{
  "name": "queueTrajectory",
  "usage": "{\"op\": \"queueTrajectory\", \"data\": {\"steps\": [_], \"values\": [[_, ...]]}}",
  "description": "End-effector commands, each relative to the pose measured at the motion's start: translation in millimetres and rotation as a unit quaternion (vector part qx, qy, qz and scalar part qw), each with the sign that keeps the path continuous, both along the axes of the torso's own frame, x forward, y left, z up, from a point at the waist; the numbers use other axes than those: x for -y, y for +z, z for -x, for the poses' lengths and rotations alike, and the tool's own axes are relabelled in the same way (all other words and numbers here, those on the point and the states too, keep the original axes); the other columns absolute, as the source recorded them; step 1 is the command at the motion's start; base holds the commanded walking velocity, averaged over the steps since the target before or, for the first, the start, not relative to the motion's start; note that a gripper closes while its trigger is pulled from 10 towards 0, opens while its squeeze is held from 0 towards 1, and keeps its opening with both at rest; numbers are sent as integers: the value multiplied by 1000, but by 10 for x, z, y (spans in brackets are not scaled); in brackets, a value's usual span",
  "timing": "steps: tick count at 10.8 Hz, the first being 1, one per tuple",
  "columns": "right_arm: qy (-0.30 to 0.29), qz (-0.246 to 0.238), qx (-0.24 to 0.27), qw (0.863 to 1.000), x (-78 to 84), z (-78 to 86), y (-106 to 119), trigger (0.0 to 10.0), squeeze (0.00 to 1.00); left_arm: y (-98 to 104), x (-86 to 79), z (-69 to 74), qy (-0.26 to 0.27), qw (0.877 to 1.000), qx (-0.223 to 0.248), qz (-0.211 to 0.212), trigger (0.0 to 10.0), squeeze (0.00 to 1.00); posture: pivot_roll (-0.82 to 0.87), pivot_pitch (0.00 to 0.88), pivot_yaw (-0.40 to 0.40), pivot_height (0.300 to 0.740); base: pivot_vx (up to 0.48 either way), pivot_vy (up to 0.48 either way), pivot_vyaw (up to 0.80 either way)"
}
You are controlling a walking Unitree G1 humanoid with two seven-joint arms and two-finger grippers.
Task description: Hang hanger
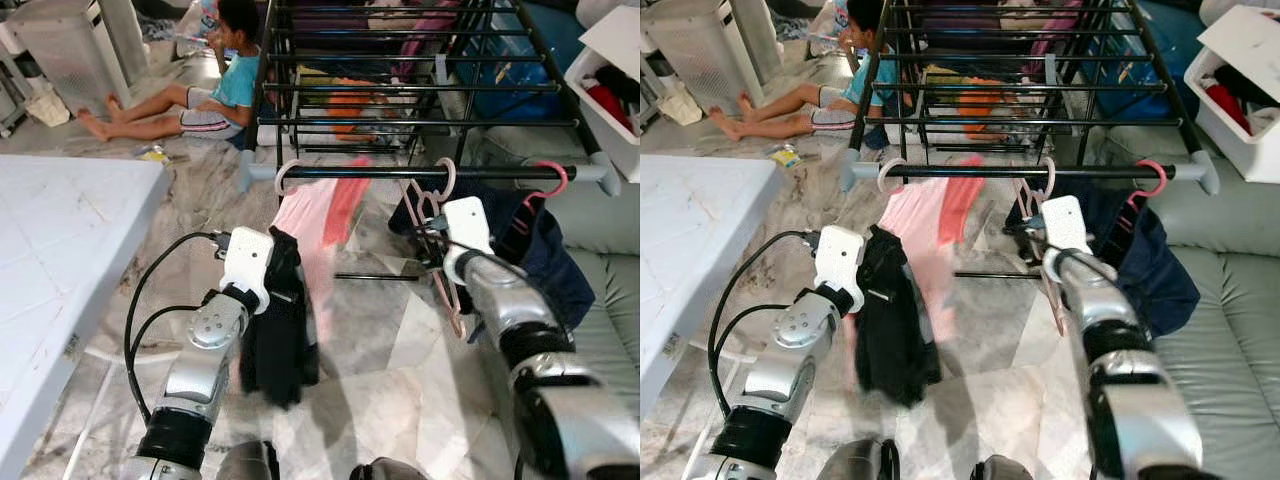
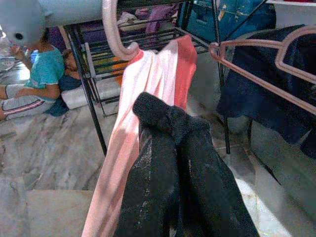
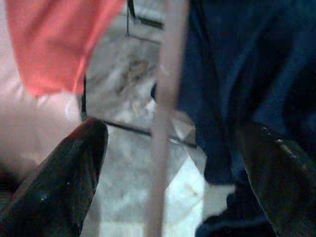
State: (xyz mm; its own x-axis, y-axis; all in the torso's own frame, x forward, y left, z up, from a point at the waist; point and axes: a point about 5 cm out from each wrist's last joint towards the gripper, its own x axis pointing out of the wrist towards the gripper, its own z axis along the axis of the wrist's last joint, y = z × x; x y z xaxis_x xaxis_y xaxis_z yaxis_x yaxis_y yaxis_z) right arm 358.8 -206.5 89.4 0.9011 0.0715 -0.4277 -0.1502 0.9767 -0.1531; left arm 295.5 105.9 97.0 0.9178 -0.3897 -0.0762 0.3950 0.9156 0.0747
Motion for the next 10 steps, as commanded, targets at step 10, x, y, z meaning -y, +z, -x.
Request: {"op": "queueTrajectory", "data": {"steps": [10], "values": [[45, 7, -43, 998, 175, -13, 45, 10000, 0, 71, 25, 3, -10, 1000, 12, -10, 10000, 0, 7, 60, 11, 740, 0, 0, 0]]}}
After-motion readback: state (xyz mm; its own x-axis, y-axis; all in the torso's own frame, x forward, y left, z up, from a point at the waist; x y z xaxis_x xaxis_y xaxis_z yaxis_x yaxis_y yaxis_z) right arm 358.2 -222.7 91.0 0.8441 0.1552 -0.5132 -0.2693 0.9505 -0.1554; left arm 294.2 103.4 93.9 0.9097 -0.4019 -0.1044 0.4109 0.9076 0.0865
